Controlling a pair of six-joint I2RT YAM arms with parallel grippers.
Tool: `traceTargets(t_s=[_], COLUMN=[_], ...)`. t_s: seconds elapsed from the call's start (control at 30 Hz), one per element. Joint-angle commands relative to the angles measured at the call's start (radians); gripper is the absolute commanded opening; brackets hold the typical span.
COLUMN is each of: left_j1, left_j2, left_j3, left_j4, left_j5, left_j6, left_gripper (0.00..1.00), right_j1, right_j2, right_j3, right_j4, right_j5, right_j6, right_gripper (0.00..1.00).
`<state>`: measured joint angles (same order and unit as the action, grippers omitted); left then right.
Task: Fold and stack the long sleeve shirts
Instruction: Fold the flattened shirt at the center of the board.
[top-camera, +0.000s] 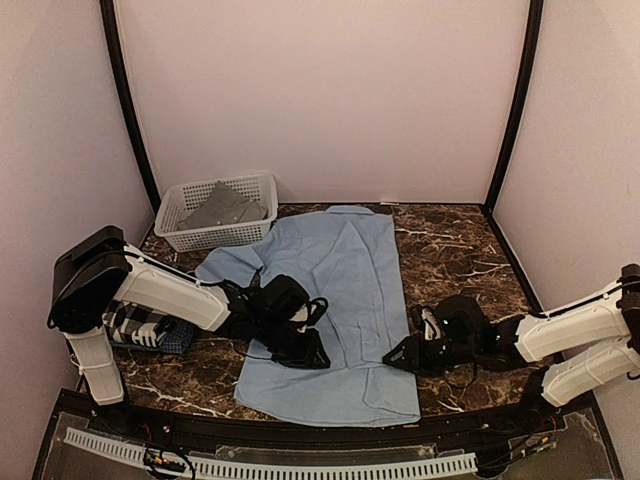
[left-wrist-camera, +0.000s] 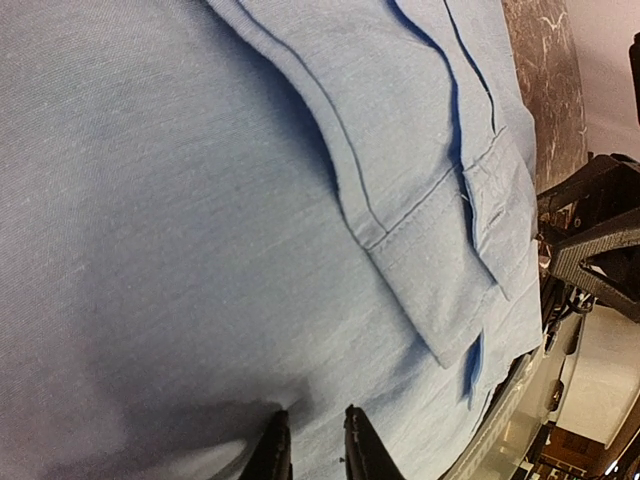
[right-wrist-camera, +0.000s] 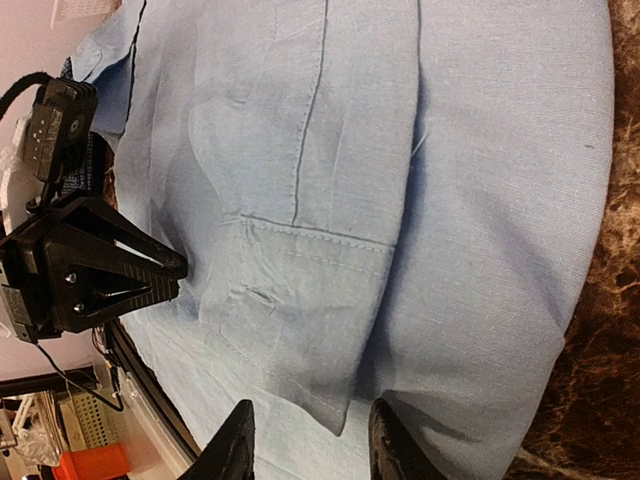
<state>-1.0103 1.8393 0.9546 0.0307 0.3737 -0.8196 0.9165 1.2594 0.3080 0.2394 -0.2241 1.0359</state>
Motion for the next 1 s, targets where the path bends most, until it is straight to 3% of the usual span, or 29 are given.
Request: traceTargets(t_s=[0.0,0.27,0.43,0.97], left_j1=[-0.002,-0.003,-0.003,-0.002], left_j2=[-0.029,-0.031,-0.031,-0.071], left_j3=[-0.025,-0.034,-0.036,-0.035], left_j4=[0.016,0.032,0.037,0.028], left_j5=[-0.001,0.005,0.010,-0.001], left_j6=[-0.003,-0.003,0.001,0.014], left_gripper=[0.18,0.18,0.18,0.17], right_j1=[0.009,0.009,0.009,0.054], right_j2=[0.006,0.040,0.019,-0.240], right_j3=[0.011,0.041,0.069,0.025], right_j4=[0.054,0.038,-0.042,-0.391], right_j5=[0.010,-0.013,-0.019,-0.089], right_j6=[0.024,0.023,0.013,0.030], right_gripper=[0.33,0.16,0.00,0.00])
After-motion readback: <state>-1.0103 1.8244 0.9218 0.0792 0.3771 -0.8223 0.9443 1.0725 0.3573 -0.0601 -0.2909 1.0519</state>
